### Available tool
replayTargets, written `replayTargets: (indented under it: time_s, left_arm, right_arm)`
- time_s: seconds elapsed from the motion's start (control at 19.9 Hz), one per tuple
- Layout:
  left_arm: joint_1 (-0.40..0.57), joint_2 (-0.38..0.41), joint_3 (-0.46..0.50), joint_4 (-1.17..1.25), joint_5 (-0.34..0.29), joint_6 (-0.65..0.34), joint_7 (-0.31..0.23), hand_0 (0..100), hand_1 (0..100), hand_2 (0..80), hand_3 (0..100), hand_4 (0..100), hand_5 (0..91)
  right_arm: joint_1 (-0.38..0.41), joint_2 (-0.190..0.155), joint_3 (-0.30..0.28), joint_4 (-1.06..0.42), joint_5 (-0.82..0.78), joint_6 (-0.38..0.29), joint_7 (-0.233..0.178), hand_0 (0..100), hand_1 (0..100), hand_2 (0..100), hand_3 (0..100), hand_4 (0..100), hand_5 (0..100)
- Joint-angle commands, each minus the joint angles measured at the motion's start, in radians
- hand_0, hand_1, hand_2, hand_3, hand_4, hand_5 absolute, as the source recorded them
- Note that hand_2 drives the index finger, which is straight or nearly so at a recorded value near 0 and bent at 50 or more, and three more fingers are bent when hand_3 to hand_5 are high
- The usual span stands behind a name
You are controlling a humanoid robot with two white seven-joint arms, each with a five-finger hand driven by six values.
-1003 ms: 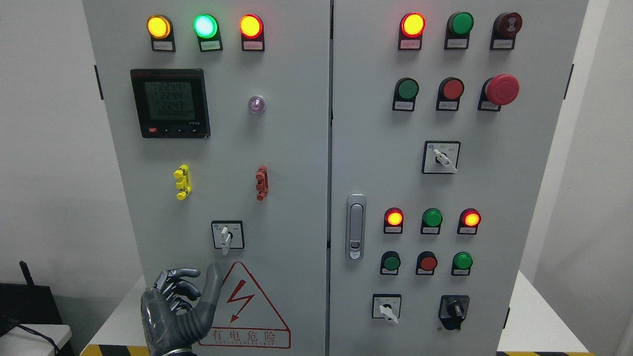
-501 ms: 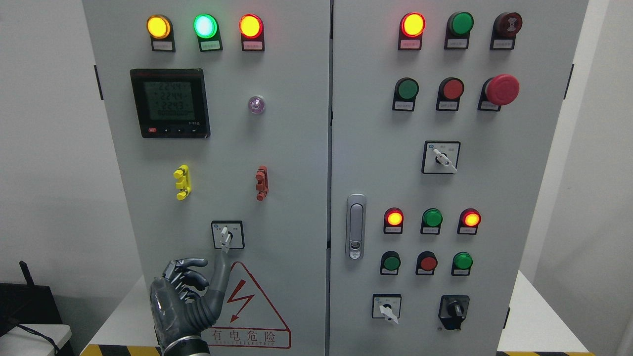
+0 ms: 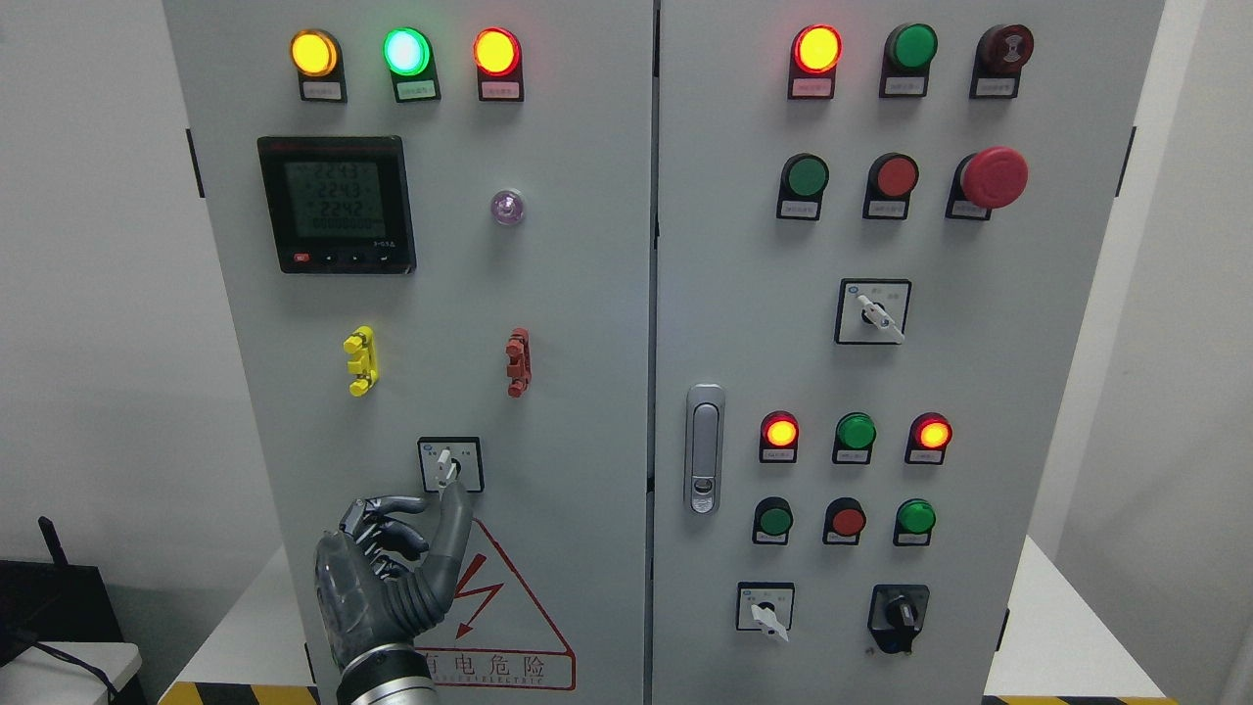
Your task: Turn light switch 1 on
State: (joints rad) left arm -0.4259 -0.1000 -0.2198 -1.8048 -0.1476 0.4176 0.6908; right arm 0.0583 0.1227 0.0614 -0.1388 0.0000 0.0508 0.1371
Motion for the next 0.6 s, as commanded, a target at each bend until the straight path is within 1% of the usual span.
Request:
replayTargets:
  time_s: [0.0, 0.3, 0.55]
  left_arm:
    - [-0.025, -0.006, -0.012, 0.015, 0.0, 0.027, 0.003, 9, 61, 55.7, 88, 85, 89.5]
    - [-0.028, -0.006, -0.012, 0.013, -0.001, 0.032, 0.003, 9, 60, 55.8, 88, 85, 89.5]
    - [-0.042, -0.007, -0.01, 0.013, -0.001, 0.072, 0.003, 10, 59, 56.2, 88, 85, 89.5]
  right_arm:
    - [0.0, 0.0, 0.0, 0.001, -0.018, 0.0, 0.001, 12, 39, 0, 0, 0, 0]
    - [0.0, 0.0, 0.0, 0.001, -0.018, 0.0, -0.001, 12, 39, 0, 0, 0, 0]
    - [0.0, 0.0, 0.0, -0.001, -0.017, 0.0, 0.001, 12, 39, 0, 0, 0, 0]
